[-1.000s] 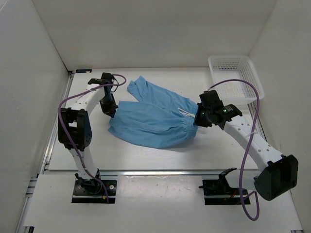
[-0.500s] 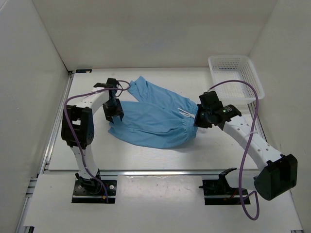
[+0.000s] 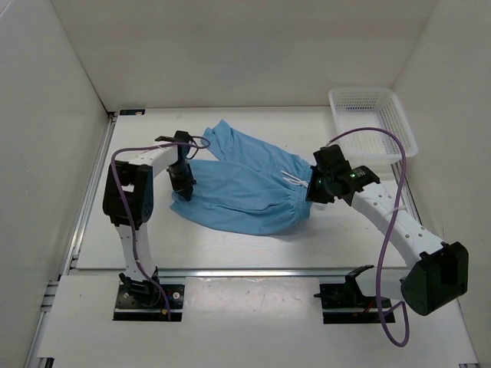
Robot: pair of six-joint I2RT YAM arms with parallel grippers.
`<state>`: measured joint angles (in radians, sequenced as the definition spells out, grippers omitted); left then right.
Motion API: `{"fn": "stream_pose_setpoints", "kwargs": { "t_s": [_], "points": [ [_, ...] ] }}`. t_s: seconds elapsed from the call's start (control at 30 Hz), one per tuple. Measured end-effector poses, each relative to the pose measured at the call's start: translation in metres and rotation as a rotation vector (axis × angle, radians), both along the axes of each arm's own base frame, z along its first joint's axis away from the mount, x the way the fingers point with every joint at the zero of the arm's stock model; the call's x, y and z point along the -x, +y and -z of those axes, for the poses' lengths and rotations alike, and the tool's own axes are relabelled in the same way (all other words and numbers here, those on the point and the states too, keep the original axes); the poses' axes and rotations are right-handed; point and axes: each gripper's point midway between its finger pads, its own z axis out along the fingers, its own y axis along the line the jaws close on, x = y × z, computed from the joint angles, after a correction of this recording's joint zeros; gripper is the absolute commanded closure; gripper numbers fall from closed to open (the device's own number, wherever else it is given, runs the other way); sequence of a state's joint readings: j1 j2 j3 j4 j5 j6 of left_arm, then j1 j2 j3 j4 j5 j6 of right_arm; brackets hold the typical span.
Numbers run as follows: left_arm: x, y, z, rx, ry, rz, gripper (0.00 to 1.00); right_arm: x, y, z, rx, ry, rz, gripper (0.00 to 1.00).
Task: Fold and stack the shorts
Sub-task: Flatten the shorts out
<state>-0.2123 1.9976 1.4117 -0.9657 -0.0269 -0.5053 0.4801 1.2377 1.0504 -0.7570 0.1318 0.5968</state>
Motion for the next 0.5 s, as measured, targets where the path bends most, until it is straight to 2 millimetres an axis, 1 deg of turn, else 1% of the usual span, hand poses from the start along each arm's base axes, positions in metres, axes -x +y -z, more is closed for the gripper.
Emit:
{"fn": "stream_pose_setpoints", "kwargs": {
  "t_s": [0.13, 0.4, 0.5],
  "points": [
    [0.000, 0.004, -0.016, -0.018, -0.033, -0.002, 0.90, 0.000, 0.000, 0.004, 0.008, 0.013, -0.002, 1.00],
    [-0.008, 0.006, -0.075, -0.009, -0.168, -0.007, 0.90, -0.001, 0.001, 0.011, 0.020, 0.038, -0.005, 1.00],
    [-0.017, 0.004, -0.094, 0.000, -0.209, -0.007, 0.90, -0.004, 0.001, 0.011, 0.030, 0.038, -0.010, 1.00]
  ]
}}
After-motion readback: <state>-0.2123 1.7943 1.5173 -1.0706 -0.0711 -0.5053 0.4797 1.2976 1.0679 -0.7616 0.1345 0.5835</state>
